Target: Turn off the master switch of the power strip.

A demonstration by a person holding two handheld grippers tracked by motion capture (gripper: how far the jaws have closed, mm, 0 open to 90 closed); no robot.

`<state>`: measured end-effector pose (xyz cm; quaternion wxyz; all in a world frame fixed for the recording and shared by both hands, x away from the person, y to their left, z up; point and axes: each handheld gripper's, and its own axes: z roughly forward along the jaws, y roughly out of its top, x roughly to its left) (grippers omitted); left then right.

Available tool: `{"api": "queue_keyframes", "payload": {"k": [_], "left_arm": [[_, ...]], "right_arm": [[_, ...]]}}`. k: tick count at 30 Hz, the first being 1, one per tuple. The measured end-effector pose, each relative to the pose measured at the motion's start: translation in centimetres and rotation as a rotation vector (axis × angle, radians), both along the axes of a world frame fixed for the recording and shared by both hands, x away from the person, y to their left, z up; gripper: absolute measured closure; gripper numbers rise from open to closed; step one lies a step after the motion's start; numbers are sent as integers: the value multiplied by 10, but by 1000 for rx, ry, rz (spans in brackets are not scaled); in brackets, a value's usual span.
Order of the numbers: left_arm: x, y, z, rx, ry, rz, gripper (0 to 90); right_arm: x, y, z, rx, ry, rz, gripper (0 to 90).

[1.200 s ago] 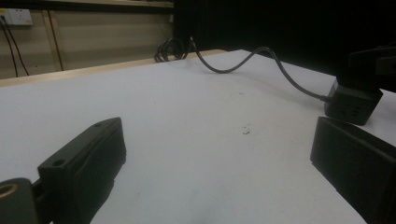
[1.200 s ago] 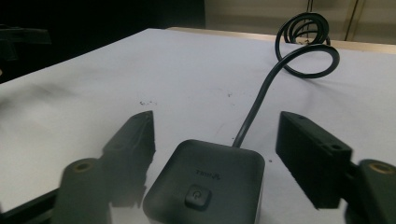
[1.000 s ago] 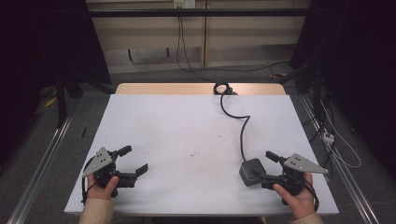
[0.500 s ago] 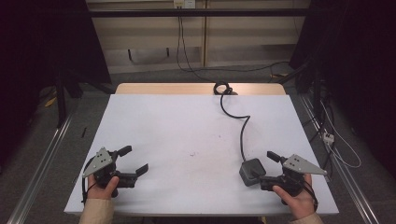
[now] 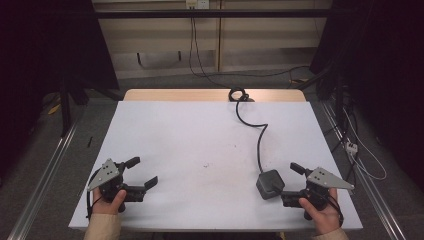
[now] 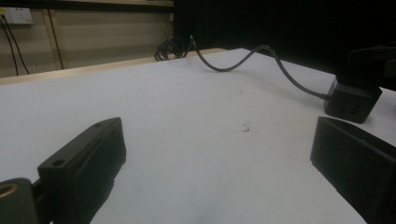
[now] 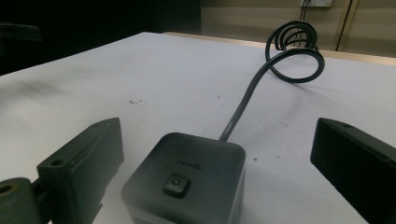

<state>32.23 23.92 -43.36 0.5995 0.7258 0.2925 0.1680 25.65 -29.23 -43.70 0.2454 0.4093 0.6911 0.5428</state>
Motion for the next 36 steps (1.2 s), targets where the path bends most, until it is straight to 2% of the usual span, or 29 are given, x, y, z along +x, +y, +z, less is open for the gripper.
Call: {"api": "queue_keyframes", "payload": {"k": [5, 16, 36], "left_arm": [[0, 0, 0, 1, 2, -1, 29], [0, 0, -1, 1, 2, -4, 29], [-1, 1, -2, 4, 3, -6, 29]], "right_arm": [[-1, -4, -2, 12, -5, -15, 27], [-4, -10, -6, -18, -10, -22, 27], [-9, -14, -11, -29, -21, -19, 27]]}}
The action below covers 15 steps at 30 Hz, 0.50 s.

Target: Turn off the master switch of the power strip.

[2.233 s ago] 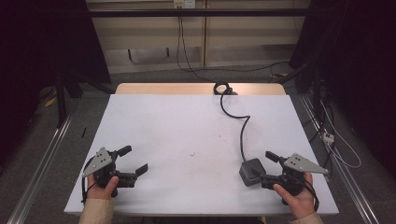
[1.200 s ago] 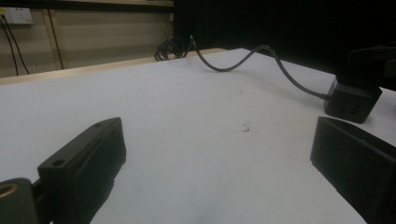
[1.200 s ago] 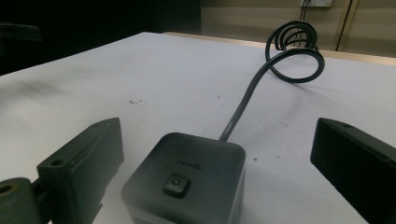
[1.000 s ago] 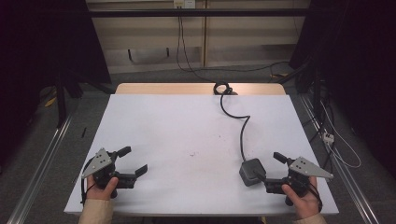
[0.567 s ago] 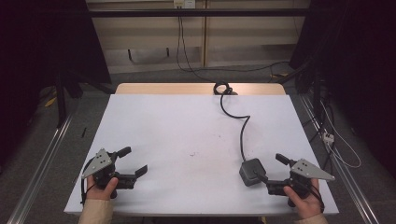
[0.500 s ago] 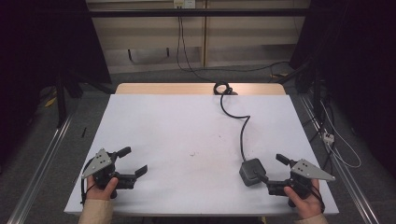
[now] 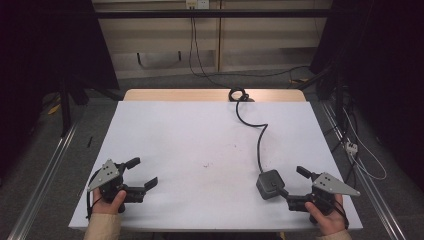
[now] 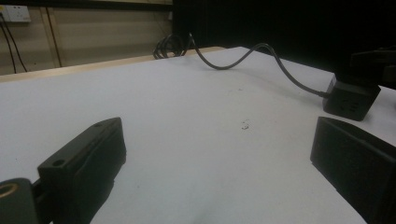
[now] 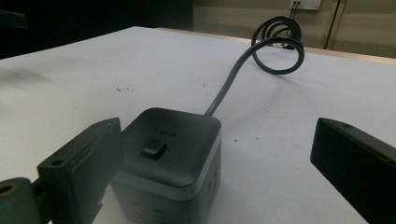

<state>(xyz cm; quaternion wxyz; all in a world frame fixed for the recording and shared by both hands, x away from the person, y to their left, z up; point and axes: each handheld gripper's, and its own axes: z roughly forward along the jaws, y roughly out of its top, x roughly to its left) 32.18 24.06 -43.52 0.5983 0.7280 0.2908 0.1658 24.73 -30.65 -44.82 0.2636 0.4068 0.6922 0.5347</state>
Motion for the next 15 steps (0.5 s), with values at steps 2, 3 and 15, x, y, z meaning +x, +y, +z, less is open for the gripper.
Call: {"api": "queue_keyframes", "payload": {"k": [2, 3, 15], "left_arm": [[0, 0, 0, -1, 0, 1, 29], [0, 0, 0, -2, 1, 2, 29], [0, 0, 0, -5, -2, 4, 29]], "right_arm": [[-1, 0, 0, 2, -3, -1, 27], [-1, 0, -1, 3, -1, -1, 28], [-1, 0, 0, 1, -3, 2, 29]]}}
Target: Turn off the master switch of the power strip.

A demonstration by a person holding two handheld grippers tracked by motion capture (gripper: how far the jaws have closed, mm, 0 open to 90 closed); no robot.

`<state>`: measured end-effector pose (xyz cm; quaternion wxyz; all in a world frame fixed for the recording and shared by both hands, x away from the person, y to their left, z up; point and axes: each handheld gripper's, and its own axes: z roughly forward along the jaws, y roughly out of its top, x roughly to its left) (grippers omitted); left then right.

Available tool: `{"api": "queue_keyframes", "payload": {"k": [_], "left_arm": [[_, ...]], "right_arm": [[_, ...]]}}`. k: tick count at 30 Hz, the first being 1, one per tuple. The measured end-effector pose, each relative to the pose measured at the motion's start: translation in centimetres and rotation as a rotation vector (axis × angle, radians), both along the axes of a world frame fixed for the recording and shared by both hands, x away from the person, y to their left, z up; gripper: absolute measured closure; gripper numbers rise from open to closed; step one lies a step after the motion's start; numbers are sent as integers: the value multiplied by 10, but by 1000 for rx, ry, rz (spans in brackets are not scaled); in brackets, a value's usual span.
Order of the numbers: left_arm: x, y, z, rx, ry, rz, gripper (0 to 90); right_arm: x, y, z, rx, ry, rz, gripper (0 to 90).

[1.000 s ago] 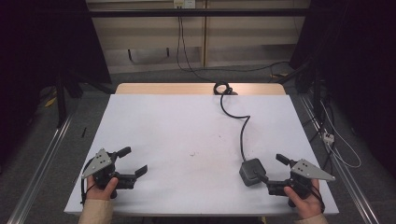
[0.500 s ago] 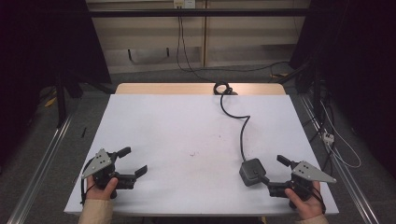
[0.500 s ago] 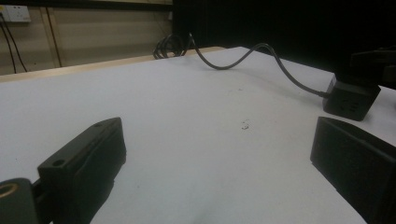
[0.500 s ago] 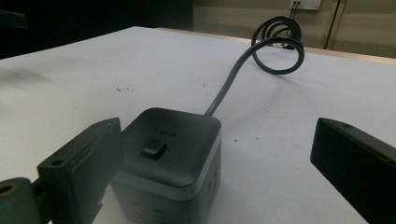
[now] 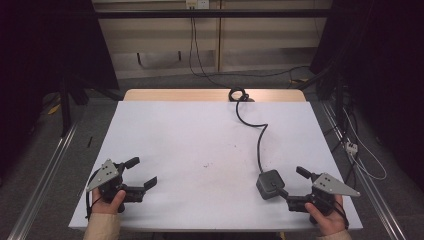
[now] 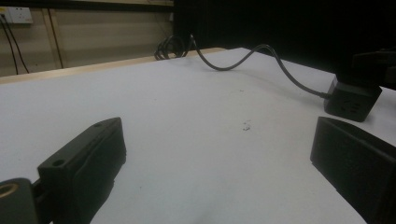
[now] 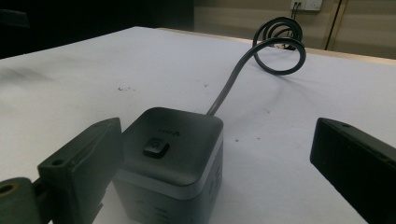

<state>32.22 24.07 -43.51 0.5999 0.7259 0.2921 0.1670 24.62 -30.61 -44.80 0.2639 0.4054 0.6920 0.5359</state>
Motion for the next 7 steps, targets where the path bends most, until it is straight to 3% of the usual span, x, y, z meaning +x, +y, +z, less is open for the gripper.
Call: {"api": "queue_keyframes", "payload": {"k": [7], "left_arm": [[1, -1, 0, 9, -2, -4, 29]], "right_arm": [[0, -1, 0, -1, -2, -2, 29]]}}
